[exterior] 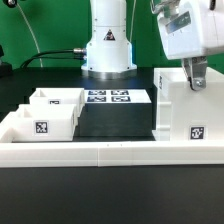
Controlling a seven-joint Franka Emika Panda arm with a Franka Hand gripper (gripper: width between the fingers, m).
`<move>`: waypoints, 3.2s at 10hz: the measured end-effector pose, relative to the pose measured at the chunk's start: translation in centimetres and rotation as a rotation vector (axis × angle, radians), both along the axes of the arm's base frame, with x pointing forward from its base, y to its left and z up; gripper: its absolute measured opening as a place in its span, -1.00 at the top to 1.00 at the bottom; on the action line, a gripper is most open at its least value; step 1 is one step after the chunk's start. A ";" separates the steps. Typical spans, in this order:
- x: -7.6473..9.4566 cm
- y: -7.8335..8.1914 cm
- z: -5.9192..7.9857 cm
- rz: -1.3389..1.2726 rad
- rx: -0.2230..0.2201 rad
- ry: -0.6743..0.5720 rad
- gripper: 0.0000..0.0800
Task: Assemble drawer
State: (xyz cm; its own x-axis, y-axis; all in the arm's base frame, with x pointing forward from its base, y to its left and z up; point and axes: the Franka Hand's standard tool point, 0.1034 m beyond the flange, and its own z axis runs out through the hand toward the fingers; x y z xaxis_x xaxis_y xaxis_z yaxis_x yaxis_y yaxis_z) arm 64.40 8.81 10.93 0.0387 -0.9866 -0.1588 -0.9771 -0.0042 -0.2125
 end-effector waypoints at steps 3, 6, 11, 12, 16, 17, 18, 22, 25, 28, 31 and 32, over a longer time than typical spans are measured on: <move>-0.1 0.1 -0.1 0.013 -0.002 -0.001 0.71; -0.1 0.2 -0.1 0.029 -0.005 -0.003 -0.14; -0.1 0.1 0.2 0.094 -0.016 -0.013 -0.62; -0.2 -0.4 1.4 0.149 -0.018 -0.034 -0.62; -0.7 -2.5 4.8 0.294 -0.028 -0.118 -0.62; -0.8 -2.3 4.6 0.296 -0.027 -0.114 -0.62; -0.8 -2.2 4.4 0.308 -0.029 -0.114 -0.62; -1.7 -4.2 3.8 0.961 -0.201 -0.159 -0.62; -2.3 -7.2 3.5 1.210 -0.238 -0.188 -0.62; -2.4 -7.1 3.3 1.370 -0.275 -0.209 -0.62; -3.3 -8.9 2.5 1.458 -0.299 -0.160 -0.62; -4.1 -10.0 1.9 1.447 -0.301 -0.129 -0.62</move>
Offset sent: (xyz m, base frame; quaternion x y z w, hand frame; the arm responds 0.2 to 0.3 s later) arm 0.0000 0.0000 0.0000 0.0000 0.0000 0.0000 1.0000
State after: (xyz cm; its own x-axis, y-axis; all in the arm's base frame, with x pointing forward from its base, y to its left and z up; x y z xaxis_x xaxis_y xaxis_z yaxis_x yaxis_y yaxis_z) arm 60.31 -1.17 12.79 0.9899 -0.0746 0.1206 -0.0614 -0.9920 -0.1101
